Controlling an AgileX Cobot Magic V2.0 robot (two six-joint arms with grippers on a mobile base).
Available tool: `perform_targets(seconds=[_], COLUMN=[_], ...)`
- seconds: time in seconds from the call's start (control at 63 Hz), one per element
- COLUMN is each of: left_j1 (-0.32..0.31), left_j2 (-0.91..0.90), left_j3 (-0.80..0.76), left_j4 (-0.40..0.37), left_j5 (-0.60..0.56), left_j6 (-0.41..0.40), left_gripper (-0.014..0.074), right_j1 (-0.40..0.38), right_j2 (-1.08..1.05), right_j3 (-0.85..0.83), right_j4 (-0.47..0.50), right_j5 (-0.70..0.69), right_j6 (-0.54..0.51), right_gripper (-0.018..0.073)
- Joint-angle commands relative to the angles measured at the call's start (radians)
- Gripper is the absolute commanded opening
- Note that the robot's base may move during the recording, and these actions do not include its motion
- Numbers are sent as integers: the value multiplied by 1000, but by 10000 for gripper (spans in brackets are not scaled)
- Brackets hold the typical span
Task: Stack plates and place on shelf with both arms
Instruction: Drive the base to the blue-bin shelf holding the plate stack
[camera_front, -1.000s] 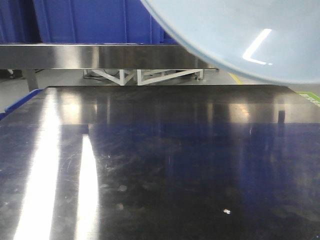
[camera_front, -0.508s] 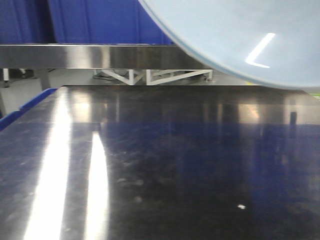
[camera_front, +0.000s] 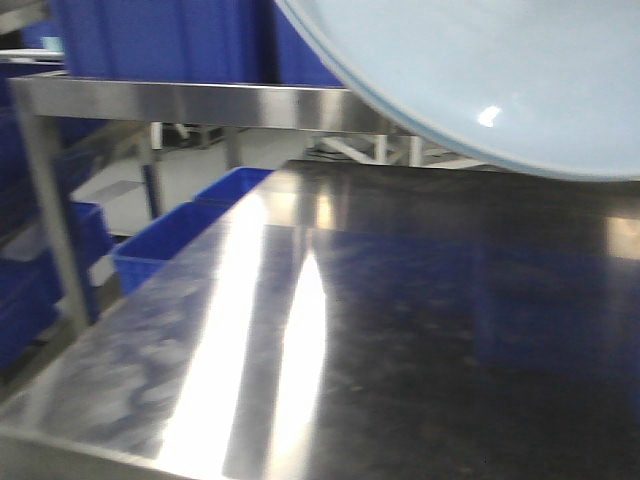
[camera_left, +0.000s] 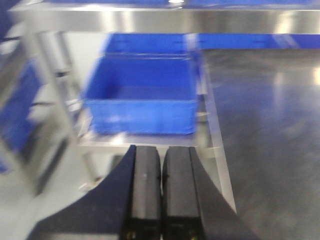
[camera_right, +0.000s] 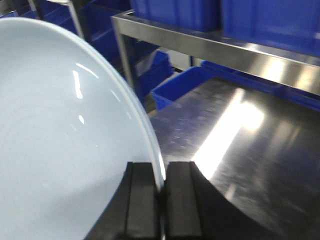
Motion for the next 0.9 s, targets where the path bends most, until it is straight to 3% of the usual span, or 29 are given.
perform_targets(seconds=[0.0, 0.888], left_j1=[-6, -6], left_j2=[6, 6], left_j3=[-28, -28], left_j4=[-9, -9], left_j5=[-82, -82], left_j6=[-9, -9], left_gripper=[84, 84], right_j1=[0, 0], right_j2=[-2, -2], right_j3=[-31, -31], right_j4=[23, 23], right_j5=[-88, -83], right_j6=[-2, -2], right_gripper=[57, 57])
